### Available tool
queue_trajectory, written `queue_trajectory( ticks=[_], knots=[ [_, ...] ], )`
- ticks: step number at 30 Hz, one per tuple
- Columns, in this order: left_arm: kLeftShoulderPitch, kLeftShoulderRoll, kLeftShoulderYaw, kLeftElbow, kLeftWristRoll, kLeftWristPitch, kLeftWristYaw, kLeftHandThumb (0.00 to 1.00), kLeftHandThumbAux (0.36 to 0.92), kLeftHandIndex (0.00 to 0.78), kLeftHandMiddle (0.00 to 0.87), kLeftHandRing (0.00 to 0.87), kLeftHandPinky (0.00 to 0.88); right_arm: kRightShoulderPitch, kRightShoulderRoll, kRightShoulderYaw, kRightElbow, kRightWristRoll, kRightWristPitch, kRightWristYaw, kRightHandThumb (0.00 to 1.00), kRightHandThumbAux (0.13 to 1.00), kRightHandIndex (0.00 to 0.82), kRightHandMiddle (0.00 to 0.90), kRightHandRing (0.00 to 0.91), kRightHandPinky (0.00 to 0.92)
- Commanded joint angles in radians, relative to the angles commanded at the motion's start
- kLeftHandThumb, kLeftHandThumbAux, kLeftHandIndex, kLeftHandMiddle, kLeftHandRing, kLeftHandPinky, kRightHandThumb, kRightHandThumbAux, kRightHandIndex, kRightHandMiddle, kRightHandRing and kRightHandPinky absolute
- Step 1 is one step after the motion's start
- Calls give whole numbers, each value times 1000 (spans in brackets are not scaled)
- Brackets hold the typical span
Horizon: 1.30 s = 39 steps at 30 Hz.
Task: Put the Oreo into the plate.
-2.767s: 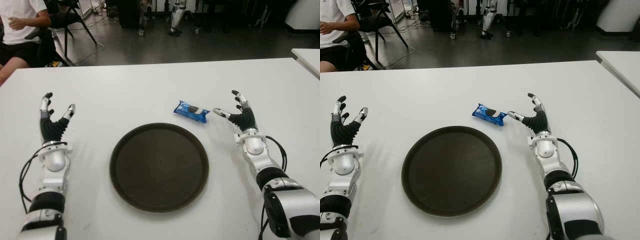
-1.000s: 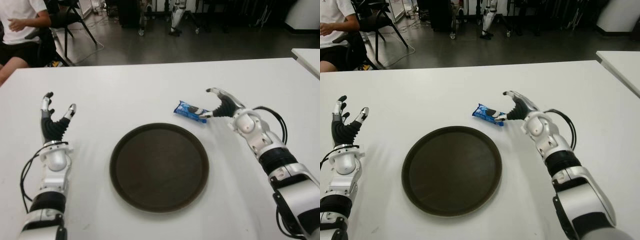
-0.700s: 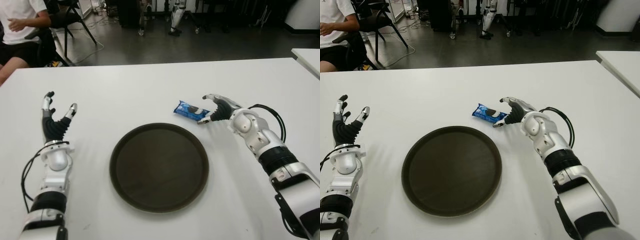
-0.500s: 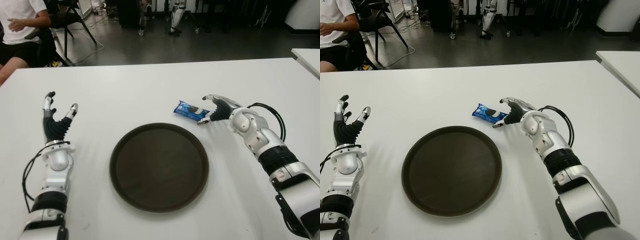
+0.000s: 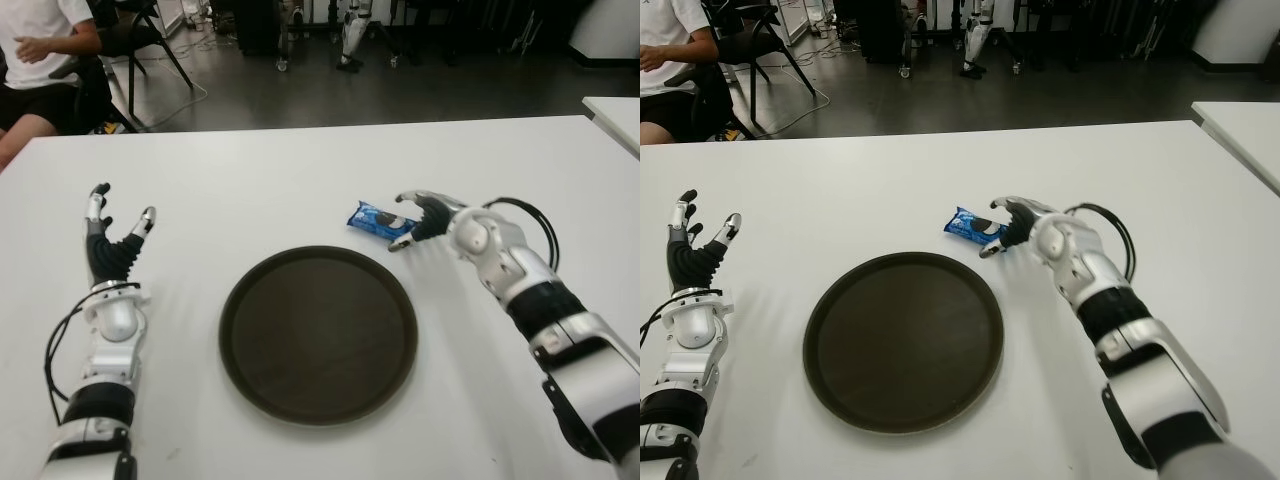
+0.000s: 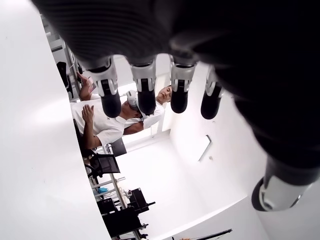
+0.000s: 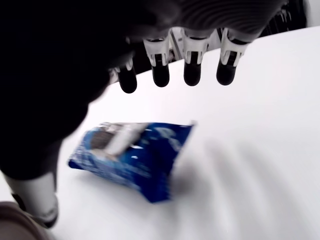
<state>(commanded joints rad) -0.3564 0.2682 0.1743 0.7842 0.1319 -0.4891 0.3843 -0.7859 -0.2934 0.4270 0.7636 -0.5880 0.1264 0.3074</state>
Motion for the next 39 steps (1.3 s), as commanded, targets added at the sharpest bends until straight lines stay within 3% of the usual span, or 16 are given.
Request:
queue_trajectory(
  ticks=[5, 18, 30, 39],
  knots=[
    [-1, -1, 0, 0, 0, 0, 1, 0, 595, 16, 0, 0, 0, -14, 11, -3, 19, 11, -13, -2, 0, 710, 0, 0, 0, 0],
    [4, -10, -6, -15, 7, 6, 11, 0, 595, 16, 0, 0, 0, -108, 38, 39, 153, -3, -52, 50, 0, 734, 0, 0, 0, 0],
    [10, -20, -9, -30, 17, 13, 19, 0, 595, 16, 0, 0, 0, -156, 60, 52, 254, -1, -81, 34, 0, 753, 0, 0, 0, 0],
    [11, -23, -7, -35, 20, 16, 19, 0, 595, 16, 0, 0, 0, -169, 70, 54, 283, 0, -108, 20, 0, 711, 0, 0, 0, 0]
  ],
)
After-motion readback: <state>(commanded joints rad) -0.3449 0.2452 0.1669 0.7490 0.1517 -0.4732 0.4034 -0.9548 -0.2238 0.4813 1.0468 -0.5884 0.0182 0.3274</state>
